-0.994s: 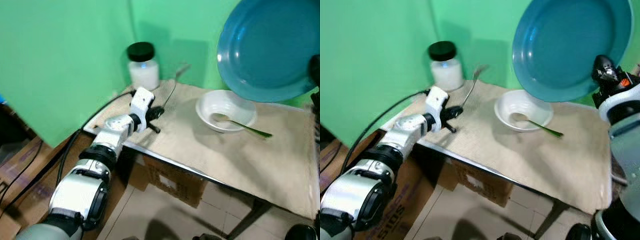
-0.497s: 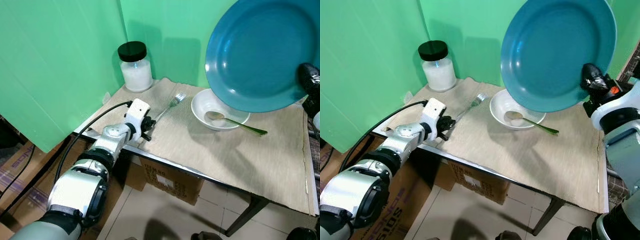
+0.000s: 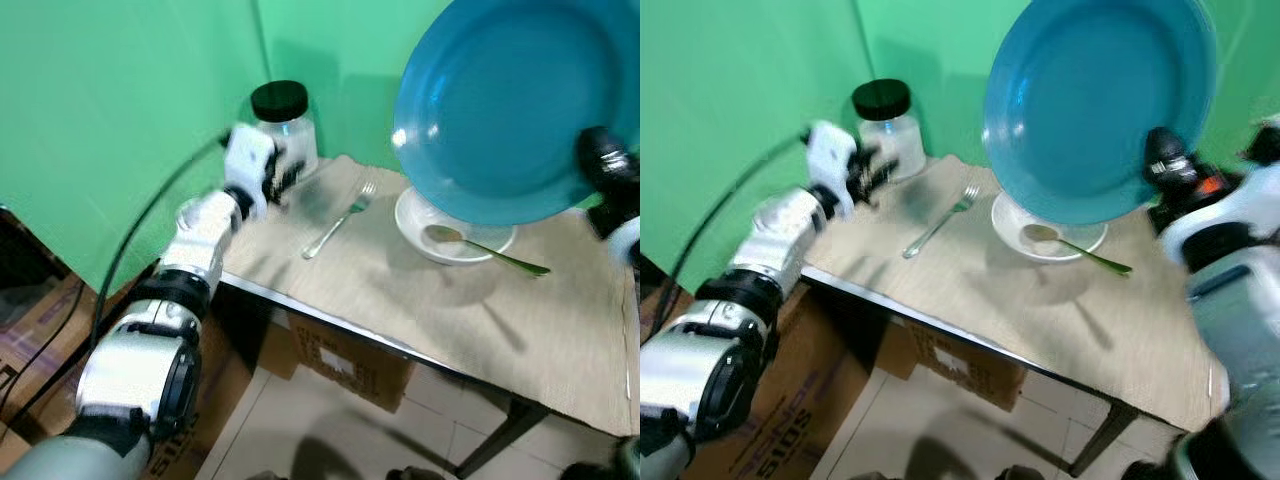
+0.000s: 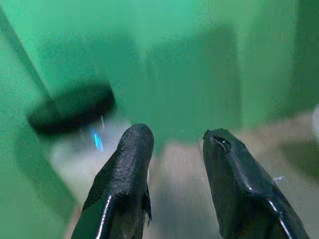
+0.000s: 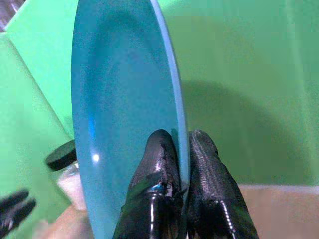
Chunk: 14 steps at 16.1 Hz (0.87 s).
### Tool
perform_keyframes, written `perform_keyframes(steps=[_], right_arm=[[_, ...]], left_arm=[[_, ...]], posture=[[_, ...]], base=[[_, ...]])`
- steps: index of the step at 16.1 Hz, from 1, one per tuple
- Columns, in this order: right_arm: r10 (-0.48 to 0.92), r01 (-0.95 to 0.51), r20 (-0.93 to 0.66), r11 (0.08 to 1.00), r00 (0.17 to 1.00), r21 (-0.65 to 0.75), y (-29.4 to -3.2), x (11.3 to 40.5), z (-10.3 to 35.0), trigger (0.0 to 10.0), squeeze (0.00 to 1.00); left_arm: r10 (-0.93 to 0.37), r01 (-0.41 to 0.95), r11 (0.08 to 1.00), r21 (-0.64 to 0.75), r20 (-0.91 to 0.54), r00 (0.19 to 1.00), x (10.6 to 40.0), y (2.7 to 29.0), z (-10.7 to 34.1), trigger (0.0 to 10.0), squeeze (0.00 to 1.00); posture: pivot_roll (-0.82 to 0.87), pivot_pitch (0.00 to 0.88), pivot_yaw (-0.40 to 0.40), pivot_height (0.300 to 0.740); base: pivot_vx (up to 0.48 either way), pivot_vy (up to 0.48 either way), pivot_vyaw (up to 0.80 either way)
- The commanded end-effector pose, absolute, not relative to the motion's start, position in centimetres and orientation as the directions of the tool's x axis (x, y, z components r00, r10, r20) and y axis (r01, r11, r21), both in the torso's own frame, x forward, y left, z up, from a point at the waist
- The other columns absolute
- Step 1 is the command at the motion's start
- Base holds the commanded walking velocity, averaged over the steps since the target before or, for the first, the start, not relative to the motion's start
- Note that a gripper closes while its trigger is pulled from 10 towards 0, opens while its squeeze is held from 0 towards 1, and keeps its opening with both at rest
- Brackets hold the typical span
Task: Setting the table
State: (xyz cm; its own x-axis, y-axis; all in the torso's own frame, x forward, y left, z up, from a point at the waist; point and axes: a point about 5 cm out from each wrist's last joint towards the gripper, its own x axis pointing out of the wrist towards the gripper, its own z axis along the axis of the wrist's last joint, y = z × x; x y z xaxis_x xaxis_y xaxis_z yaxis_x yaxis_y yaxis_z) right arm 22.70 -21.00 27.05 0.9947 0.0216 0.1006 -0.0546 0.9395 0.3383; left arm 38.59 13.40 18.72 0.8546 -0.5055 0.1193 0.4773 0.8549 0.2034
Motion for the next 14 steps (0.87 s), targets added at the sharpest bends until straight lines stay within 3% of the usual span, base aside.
perform_keyframes(steps=[1,5,8,10,13,14], right_arm=[[0.033,-0.082,0.148,0.939,0.988,0.335,-20.4,22.3,27.6,10.0,0.00],[0.096,-0.151,0.170,0.926,0.981,0.346,-18.6,23.0,27.6,10.0,0.00],[0.138,-0.201,0.222,0.936,0.965,0.290,-16.9,23.7,28.5,10.0,0.00],[0.184,-0.243,0.252,0.942,0.950,0.230,-15.7,23.9,29.3,10.0,0.00],[0.165,-0.239,0.298,0.942,0.940,0.234,-15.1,24.7,30.0,10.0,0.00],[0.150,-0.242,0.327,0.935,0.933,0.261,-15.0,25.0,30.3,10.0,0.00]], left_arm=[[-0.502,0.473,0.862,0.185,0.174,0.847,38.1,13.1,19.7,10.0,0.00],[-0.417,0.405,0.908,0.104,0.278,0.865,33.9,12.4,20.9,10.0,0.00],[-0.245,0.234,0.969,0.073,0.302,0.921,29.4,14.0,21.8,10.0,0.00],[-0.133,0.102,0.989,0.107,0.345,0.929,27.7,14.9,22.9,10.0,0.00],[-0.033,-0.001,0.997,0.081,0.421,0.906,26.2,15.4,24.5,10.0,0.00],[-0.048,0.028,0.998,0.054,0.426,0.904,26.0,15.3,24.8,10.0,0.00]], posture=[[-0.20,0.000,0.105,0.740],[-0.14,0.000,0.087,0.740],[-0.08,0.000,0.040,0.740],[-0.06,0.000,0.016,0.740],[-0.01,0.000,-0.028,0.740],[0.00,0.000,-0.039,0.740]], base=[[0.000,0.000,-0.80],[0.000,0.000,-0.80],[0.000,0.000,-0.80],[0.000,0.000,-0.80],[0.000,0.000,-0.80],[0.000,0.000,-0.80]])
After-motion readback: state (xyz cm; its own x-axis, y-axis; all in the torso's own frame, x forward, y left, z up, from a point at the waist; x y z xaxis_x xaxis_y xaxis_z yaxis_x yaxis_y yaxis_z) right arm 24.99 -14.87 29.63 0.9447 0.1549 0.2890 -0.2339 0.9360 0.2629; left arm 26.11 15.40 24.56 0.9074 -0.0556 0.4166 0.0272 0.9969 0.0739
